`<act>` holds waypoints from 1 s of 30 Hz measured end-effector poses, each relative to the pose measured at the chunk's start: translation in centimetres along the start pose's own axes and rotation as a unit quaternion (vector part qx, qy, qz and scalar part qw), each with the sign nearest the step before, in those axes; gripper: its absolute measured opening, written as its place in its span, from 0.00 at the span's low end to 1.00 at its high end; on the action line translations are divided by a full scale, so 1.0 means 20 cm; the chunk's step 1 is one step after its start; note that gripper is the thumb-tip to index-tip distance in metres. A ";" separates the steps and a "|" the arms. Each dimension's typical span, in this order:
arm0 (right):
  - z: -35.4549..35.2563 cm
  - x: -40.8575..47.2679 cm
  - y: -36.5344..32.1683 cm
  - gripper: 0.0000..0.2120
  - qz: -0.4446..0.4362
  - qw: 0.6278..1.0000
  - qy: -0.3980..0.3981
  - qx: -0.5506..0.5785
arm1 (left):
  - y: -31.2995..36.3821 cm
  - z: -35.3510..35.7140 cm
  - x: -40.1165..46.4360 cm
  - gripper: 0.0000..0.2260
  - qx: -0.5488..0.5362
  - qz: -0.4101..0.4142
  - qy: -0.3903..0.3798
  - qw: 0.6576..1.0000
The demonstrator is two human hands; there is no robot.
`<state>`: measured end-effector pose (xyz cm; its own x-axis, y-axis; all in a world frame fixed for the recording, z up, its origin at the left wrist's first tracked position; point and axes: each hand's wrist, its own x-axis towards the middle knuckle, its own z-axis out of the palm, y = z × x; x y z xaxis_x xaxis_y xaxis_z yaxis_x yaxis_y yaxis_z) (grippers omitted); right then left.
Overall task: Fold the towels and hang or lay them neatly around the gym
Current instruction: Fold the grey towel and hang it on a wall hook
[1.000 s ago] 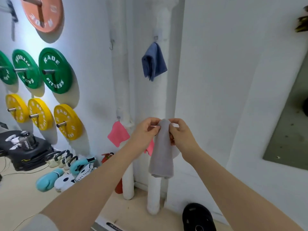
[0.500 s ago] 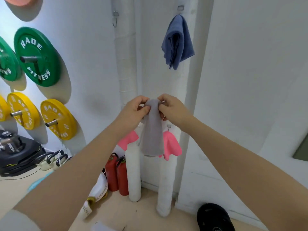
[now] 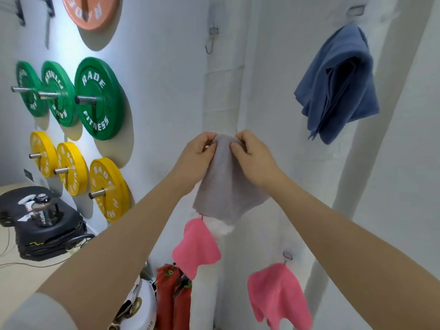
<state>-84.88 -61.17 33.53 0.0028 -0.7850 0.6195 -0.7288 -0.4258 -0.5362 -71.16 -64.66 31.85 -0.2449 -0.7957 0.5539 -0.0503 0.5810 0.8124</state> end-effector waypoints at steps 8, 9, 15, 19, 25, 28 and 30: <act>-0.08 0.93 -0.03 0.03 -0.068 0.982 0.068 0.163 | 0.19 -0.13 0.86 0.06 0.012 0.081 0.146 0.986; -0.09 1.01 -0.04 0.03 -0.070 0.979 0.078 0.175 | 0.22 -0.16 0.95 0.06 0.022 0.095 0.150 0.984; -0.05 1.32 -0.08 0.05 -0.053 0.978 0.140 0.145 | 0.26 -0.30 1.30 0.06 0.118 0.141 0.183 0.966; -0.04 1.36 -0.07 0.04 -0.040 0.985 0.162 0.039 | 0.19 -0.31 1.41 0.07 0.115 0.111 0.153 0.975; 0.04 1.23 -0.03 0.04 -0.034 0.979 0.186 -0.070 | 0.09 -0.23 1.29 0.08 0.008 0.013 0.151 0.988; 0.11 1.11 0.03 0.12 -0.041 0.974 0.179 -0.136 | 0.04 -0.22 1.09 0.10 0.003 0.034 0.177 0.984; 0.17 0.94 0.08 0.13 -0.030 0.979 0.158 -0.124 | 0.01 -0.22 0.89 0.13 0.065 0.083 0.167 0.980</act>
<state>-83.64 -78.19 42.33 -0.1318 -0.5671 0.8130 -0.8779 -0.3142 -0.3614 -71.32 -79.37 42.60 0.0686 -0.6870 0.7234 -0.1640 0.7075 0.6874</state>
